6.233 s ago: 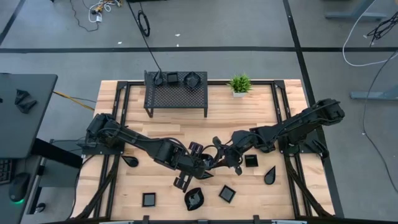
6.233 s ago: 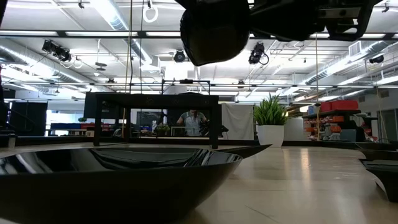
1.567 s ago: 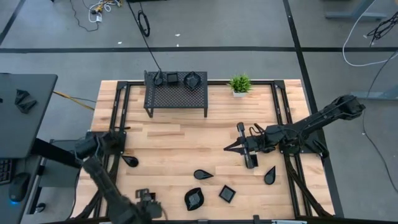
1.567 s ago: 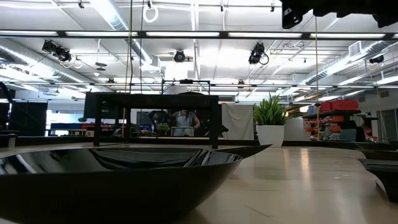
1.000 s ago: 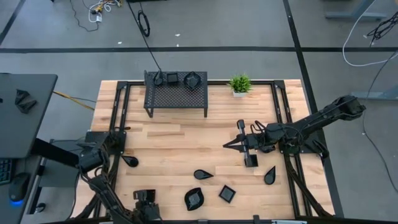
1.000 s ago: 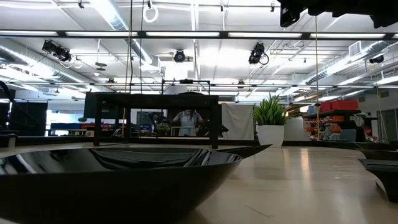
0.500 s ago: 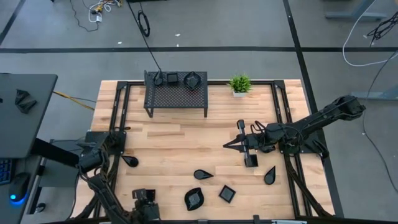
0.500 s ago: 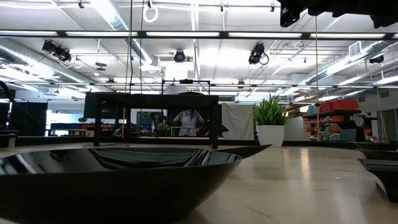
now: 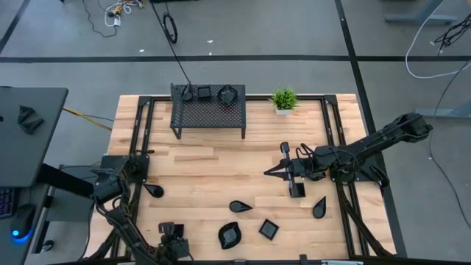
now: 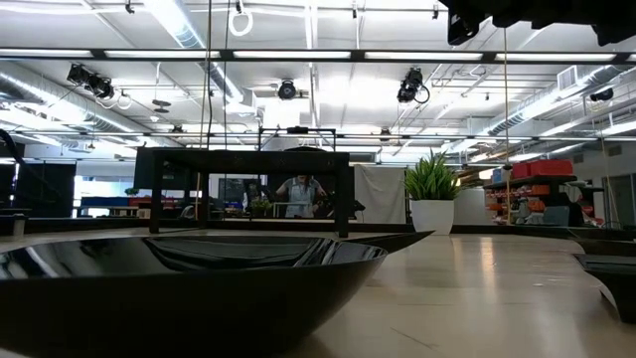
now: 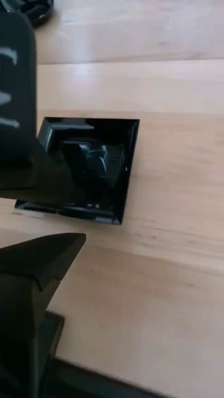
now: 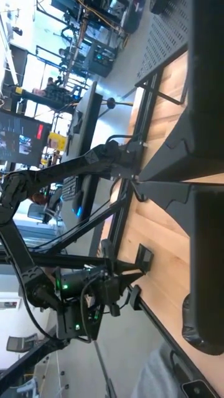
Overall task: Pick & Place Mini shaped plates
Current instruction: Stack the black square plate on top of the square plate on the shelf
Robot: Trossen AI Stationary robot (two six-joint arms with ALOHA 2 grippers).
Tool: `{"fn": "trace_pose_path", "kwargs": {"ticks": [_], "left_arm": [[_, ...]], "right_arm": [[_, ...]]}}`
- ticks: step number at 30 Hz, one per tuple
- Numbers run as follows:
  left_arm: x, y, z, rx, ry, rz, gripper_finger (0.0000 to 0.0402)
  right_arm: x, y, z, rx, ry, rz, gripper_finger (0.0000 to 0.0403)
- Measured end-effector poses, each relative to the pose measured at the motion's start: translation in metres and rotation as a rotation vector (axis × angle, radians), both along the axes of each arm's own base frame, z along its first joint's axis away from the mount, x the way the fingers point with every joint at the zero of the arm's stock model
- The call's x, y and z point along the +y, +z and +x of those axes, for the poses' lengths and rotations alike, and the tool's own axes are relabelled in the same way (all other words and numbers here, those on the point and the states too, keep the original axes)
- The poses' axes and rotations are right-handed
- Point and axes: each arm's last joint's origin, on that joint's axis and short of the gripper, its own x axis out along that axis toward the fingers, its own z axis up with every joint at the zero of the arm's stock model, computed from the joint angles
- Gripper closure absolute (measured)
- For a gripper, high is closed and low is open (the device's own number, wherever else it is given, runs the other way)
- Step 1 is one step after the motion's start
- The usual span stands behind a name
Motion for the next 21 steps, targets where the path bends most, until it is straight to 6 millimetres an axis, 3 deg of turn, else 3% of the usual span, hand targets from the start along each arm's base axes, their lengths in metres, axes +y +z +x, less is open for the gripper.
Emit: {"fn": "trace_pose_path", "kwargs": {"ticks": [7,12,16,21], "left_arm": [[0.004,-0.005,0.001,0.009,0.000,0.009,0.0348],[0.004,0.006,0.011,0.009,0.015,0.002,0.0382],[0.007,0.033,0.019,0.053,-0.014,0.049,0.0397],[0.022,0.083,0.036,0.074,-0.094,0.116,0.0397]], "right_arm": [[0.000,0.000,0.000,0.000,0.000,0.000,0.0392],[0.000,0.000,0.000,0.000,0.000,0.000,0.0392],[0.000,0.000,0.000,0.000,0.000,0.000,0.0392],[0.000,0.000,0.000,0.000,0.000,0.000,0.0392]]}}
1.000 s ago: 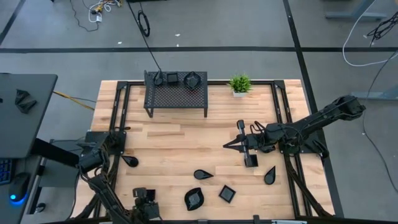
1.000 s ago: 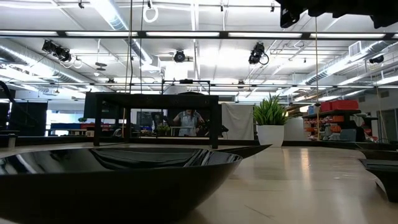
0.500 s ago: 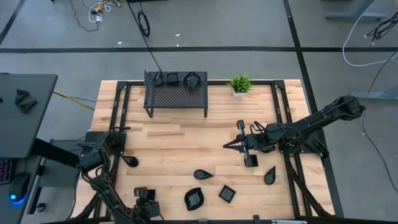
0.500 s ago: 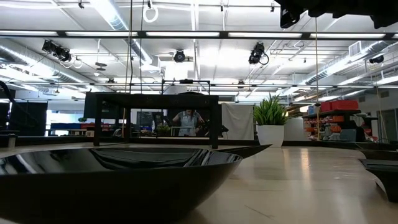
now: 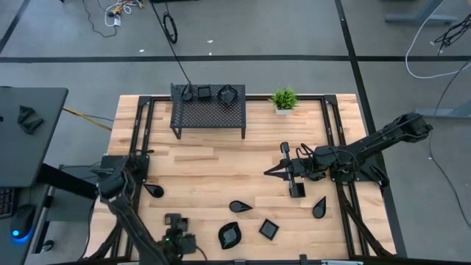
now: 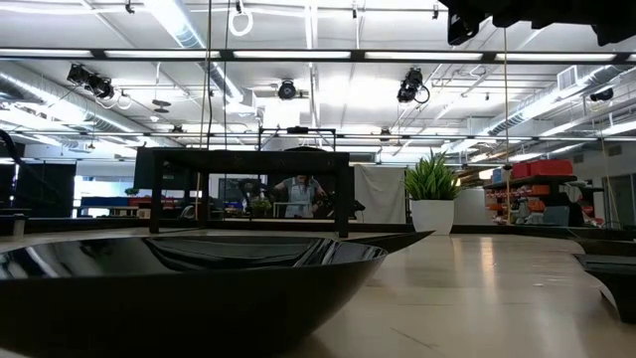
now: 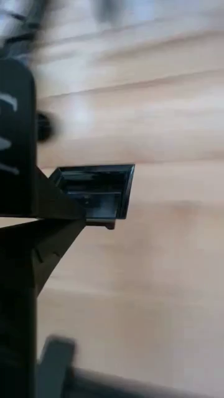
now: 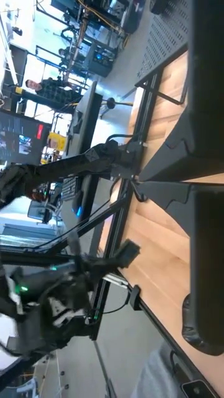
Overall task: Pick & Place Mini shaped plates
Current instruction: Stack the black square plate on top of the square plate on the shelf
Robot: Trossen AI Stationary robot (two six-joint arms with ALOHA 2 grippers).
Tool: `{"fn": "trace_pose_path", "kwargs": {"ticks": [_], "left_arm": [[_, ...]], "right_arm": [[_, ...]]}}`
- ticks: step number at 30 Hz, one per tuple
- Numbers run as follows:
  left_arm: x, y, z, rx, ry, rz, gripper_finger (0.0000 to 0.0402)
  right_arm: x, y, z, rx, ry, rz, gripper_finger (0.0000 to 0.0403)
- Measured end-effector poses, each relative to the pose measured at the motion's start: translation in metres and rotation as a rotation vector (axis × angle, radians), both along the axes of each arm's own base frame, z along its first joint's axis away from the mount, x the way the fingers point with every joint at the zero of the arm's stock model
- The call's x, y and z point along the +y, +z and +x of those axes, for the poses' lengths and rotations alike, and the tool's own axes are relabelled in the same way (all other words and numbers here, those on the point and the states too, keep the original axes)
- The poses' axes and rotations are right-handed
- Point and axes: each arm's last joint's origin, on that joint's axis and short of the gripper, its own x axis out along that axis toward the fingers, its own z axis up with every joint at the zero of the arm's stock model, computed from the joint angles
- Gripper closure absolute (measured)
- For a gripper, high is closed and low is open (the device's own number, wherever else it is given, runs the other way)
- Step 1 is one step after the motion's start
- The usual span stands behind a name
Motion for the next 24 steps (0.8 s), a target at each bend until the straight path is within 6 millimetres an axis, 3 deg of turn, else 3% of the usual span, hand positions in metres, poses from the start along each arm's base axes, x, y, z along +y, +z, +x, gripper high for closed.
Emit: {"fn": "trace_pose_path", "kwargs": {"ticks": [4,13,18,24], "left_arm": [[0.037,0.041,0.019,-0.149,-0.026,0.039,0.0398],[0.155,0.112,0.055,-0.252,-0.117,0.235,0.0400],[0.236,0.129,0.076,-0.190,-0.053,0.310,0.0400],[0.327,0.132,0.093,-0.107,0.029,0.362,0.0400]], "right_arm": [[0.000,0.000,0.000,0.002,0.000,0.000,0.0392],[0.001,-0.006,0.003,0.035,0.000,0.014,0.0392],[0.002,-0.011,0.006,0.055,-0.001,0.011,0.0392],[0.003,-0.015,0.009,0.070,-0.001,0.014,0.0392]]}}
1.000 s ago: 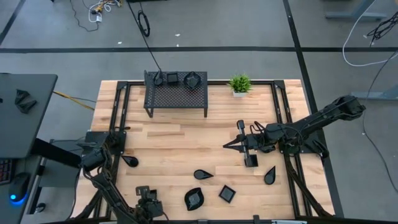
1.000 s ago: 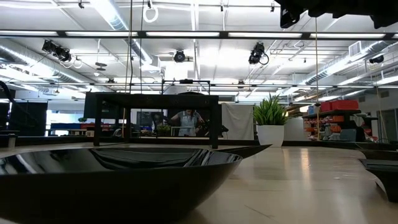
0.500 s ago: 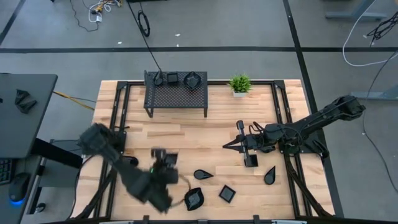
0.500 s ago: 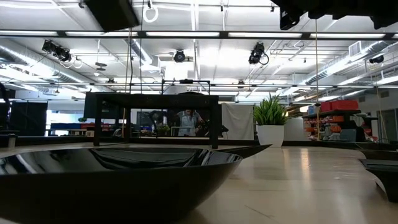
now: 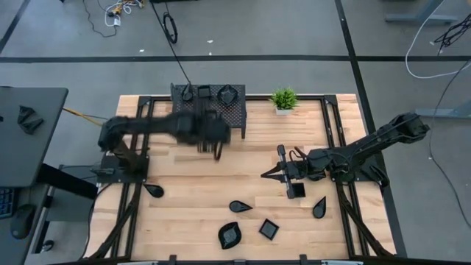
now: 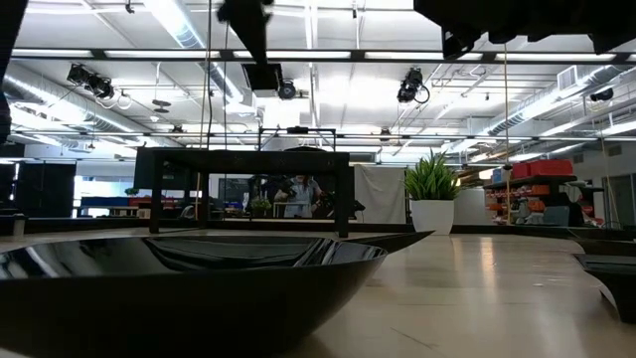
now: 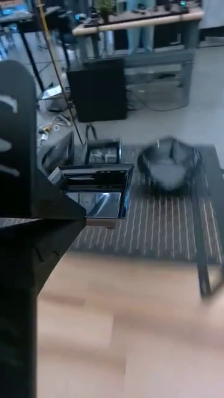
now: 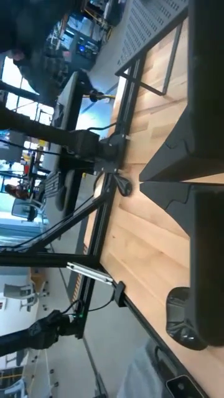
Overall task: Pick & Place Mini shaped plates
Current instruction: Stack the black square plate on top of the square plate on the shelf
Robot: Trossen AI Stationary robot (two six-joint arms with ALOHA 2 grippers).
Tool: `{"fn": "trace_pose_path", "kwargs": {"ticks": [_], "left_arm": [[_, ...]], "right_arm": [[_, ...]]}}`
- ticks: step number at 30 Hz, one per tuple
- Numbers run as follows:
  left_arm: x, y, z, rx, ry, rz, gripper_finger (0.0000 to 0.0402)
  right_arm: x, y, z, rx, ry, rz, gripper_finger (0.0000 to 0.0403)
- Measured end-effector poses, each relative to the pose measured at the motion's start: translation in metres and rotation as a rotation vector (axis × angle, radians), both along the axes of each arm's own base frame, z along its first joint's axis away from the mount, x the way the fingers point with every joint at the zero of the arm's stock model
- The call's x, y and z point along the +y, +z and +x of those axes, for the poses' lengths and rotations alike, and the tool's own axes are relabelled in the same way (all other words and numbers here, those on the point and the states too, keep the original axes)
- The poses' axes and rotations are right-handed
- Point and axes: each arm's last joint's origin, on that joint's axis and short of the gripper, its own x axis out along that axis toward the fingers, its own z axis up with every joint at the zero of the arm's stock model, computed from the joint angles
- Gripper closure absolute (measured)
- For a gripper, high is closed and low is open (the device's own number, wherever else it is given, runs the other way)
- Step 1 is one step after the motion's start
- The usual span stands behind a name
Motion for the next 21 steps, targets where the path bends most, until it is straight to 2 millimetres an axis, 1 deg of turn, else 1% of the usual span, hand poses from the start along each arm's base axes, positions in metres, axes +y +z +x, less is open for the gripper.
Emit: {"fn": "trace_pose_path", "kwargs": {"ticks": [3,5,8,10,12,14,16,19,21], "left_arm": [[0.041,0.002,0.005,-0.026,0.037,0.000,0.0400],[0.068,0.004,0.005,-0.065,0.090,0.014,0.0401],[0.105,0.005,-0.002,-0.107,0.192,0.010,0.0401],[0.127,0.003,-0.007,-0.136,0.242,-0.037,0.0401],[0.144,0.000,-0.012,-0.159,0.280,-0.093,0.0401],[0.155,-0.001,-0.016,-0.175,0.306,-0.118,0.0401],[0.161,-0.002,-0.018,-0.179,0.319,-0.124,0.0401],[0.164,-0.002,-0.017,-0.177,0.289,-0.124,0.0401],[0.164,-0.007,-0.016,-0.163,0.266,-0.129,0.0401]], "right_arm": [[0.000,0.001,0.000,-0.008,0.000,0.006,0.0392],[0.000,0.001,0.000,-0.011,0.000,0.007,0.0392],[0.000,0.003,0.000,-0.027,0.000,0.011,0.0392],[0.000,0.003,0.000,-0.028,0.000,0.012,0.0392],[0.000,0.003,0.000,-0.031,0.000,0.012,0.0392],[0.000,0.003,0.000,-0.031,0.000,0.010,0.0392],[0.000,0.004,0.000,-0.036,0.000,0.008,0.0392],[0.000,0.004,0.000,-0.039,0.001,0.004,0.0392],[0.000,0.004,0.000,-0.040,0.000,0.005,0.0392]]}}
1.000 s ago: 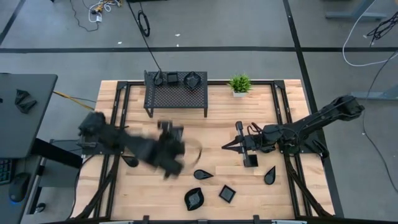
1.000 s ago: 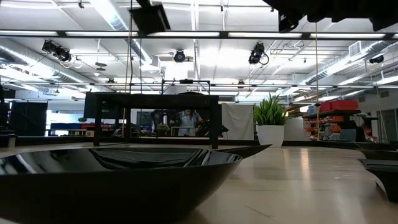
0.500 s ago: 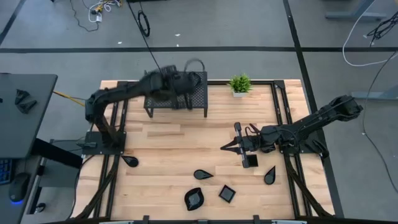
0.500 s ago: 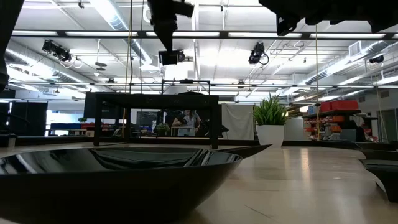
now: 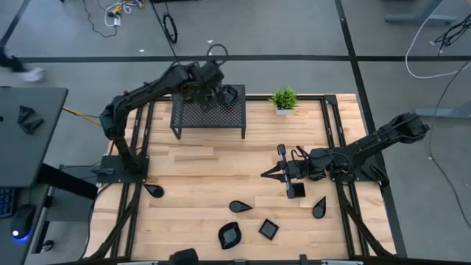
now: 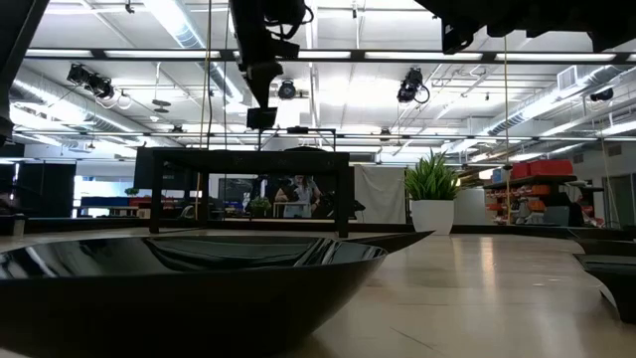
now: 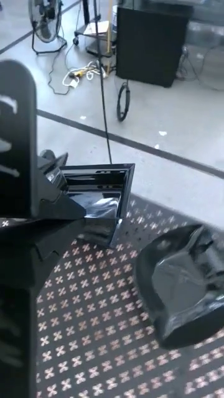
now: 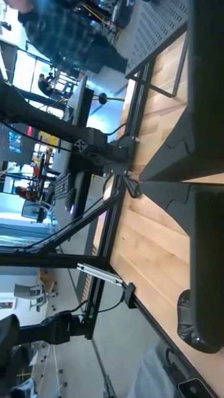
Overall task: Pick & Place Mini shaped plates
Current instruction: Stack the black square plate on top of the square plate on the shelf
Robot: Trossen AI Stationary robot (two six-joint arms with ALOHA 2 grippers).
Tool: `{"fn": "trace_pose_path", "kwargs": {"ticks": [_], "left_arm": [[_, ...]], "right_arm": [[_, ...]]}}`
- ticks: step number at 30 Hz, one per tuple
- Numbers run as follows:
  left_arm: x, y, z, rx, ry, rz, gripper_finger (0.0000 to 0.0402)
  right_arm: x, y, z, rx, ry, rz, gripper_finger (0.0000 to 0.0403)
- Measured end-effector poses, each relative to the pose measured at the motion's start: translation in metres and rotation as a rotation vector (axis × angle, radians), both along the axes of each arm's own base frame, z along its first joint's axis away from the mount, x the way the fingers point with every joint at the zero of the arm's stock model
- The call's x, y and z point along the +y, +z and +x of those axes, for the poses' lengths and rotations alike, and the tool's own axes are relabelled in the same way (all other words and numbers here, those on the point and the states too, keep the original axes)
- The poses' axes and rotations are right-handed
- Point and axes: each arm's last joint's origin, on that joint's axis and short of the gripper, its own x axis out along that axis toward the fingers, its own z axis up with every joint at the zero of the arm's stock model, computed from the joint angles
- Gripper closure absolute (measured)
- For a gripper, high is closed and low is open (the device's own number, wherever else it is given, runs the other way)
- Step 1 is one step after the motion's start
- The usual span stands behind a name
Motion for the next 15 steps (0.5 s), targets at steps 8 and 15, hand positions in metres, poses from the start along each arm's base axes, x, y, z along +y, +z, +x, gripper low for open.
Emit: {"fn": "trace_pose_path", "kwargs": {"ticks": [8,15], "left_arm": [[0.001,-0.042,0.006,0.181,-0.091,0.065,0.0401],[0.000,-0.058,0.011,0.239,-0.193,0.108,0.0400]], "right_arm": [[0.000,0.001,0.000,-0.005,0.000,0.002,0.0392],[0.000,0.001,0.000,-0.007,0.000,0.002,0.0392]]}}
